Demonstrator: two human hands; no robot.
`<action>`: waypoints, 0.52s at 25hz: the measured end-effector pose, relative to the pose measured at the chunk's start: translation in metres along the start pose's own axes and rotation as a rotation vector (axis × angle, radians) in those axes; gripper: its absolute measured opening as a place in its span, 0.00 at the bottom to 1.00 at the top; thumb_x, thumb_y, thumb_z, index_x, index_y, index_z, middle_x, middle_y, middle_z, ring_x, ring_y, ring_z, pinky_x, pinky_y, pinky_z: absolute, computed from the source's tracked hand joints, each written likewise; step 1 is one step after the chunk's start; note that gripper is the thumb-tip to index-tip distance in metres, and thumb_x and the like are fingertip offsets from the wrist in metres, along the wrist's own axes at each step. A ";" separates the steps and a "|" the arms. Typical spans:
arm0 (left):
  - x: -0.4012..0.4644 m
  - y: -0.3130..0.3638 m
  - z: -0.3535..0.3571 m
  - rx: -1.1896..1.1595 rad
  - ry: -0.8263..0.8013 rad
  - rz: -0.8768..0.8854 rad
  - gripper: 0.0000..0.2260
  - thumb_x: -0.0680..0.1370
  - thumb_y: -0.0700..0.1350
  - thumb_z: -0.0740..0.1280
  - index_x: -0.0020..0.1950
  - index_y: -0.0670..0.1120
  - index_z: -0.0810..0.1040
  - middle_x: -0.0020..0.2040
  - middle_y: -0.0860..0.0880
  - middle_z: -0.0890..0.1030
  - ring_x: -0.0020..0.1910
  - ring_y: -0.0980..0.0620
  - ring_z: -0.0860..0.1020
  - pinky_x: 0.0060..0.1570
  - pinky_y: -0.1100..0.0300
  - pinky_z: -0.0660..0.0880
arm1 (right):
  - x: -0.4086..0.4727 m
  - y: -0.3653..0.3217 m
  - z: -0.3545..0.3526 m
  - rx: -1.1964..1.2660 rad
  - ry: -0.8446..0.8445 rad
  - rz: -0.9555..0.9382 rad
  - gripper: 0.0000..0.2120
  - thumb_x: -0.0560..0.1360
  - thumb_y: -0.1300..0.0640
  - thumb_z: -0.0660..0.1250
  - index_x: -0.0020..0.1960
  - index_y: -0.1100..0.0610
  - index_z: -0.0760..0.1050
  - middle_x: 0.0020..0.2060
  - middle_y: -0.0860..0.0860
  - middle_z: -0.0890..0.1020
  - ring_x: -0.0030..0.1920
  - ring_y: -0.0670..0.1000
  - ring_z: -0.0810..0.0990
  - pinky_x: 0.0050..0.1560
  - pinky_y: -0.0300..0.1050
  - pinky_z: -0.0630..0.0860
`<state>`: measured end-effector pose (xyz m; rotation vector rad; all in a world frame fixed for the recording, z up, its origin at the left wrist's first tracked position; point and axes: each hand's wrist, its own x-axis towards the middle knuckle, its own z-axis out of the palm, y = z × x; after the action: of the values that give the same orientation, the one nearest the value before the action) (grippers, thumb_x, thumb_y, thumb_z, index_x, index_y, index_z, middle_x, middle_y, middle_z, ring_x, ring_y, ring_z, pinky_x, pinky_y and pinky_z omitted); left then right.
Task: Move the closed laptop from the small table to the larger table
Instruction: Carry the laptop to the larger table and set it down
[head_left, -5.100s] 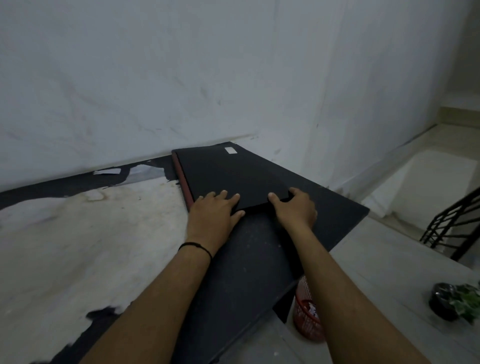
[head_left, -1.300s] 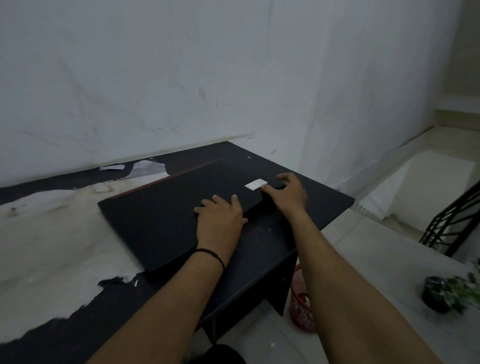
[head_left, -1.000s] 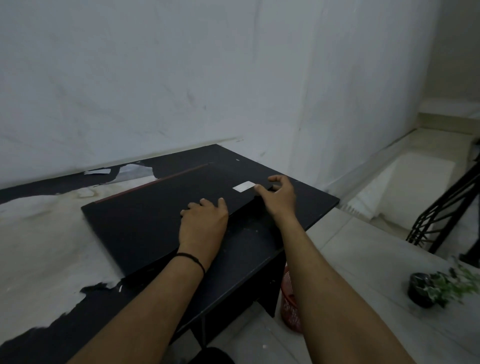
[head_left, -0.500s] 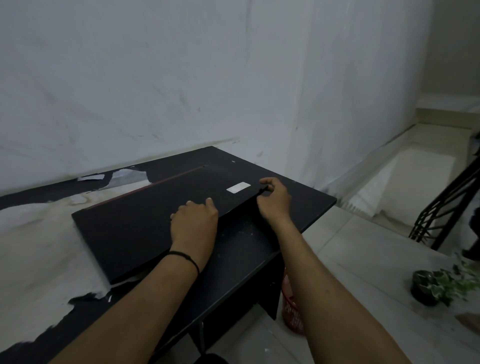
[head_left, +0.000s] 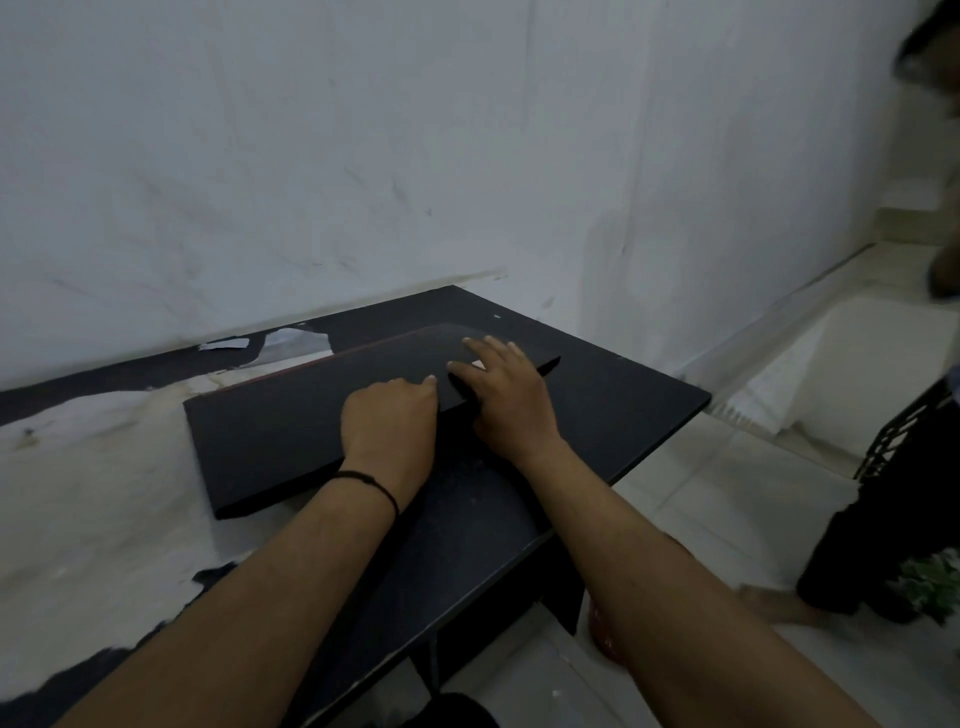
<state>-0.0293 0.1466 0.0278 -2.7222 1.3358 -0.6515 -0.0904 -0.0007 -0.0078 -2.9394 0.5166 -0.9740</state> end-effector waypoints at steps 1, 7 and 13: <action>-0.004 -0.001 0.002 -0.018 -0.009 -0.026 0.26 0.79 0.44 0.66 0.77 0.50 0.66 0.57 0.46 0.81 0.53 0.44 0.81 0.42 0.54 0.72 | 0.000 -0.002 0.001 0.012 0.000 0.010 0.26 0.67 0.65 0.73 0.65 0.56 0.78 0.70 0.60 0.74 0.71 0.63 0.70 0.71 0.61 0.65; -0.029 -0.018 0.024 0.043 -0.011 -0.185 0.29 0.79 0.43 0.65 0.79 0.46 0.61 0.68 0.37 0.72 0.62 0.36 0.75 0.57 0.42 0.76 | -0.001 -0.004 0.004 -0.034 0.007 0.004 0.34 0.62 0.61 0.75 0.68 0.54 0.75 0.71 0.58 0.73 0.70 0.63 0.72 0.65 0.61 0.72; -0.028 -0.022 0.027 0.078 -0.045 -0.144 0.28 0.82 0.41 0.61 0.81 0.45 0.57 0.71 0.32 0.70 0.66 0.32 0.73 0.61 0.34 0.73 | 0.003 -0.008 0.003 -0.148 -0.134 -0.071 0.35 0.69 0.61 0.71 0.75 0.49 0.67 0.75 0.56 0.68 0.72 0.60 0.69 0.70 0.58 0.66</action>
<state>-0.0178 0.1777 -0.0014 -2.7719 1.0888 -0.6335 -0.0844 0.0056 -0.0076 -3.1458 0.5039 -0.7683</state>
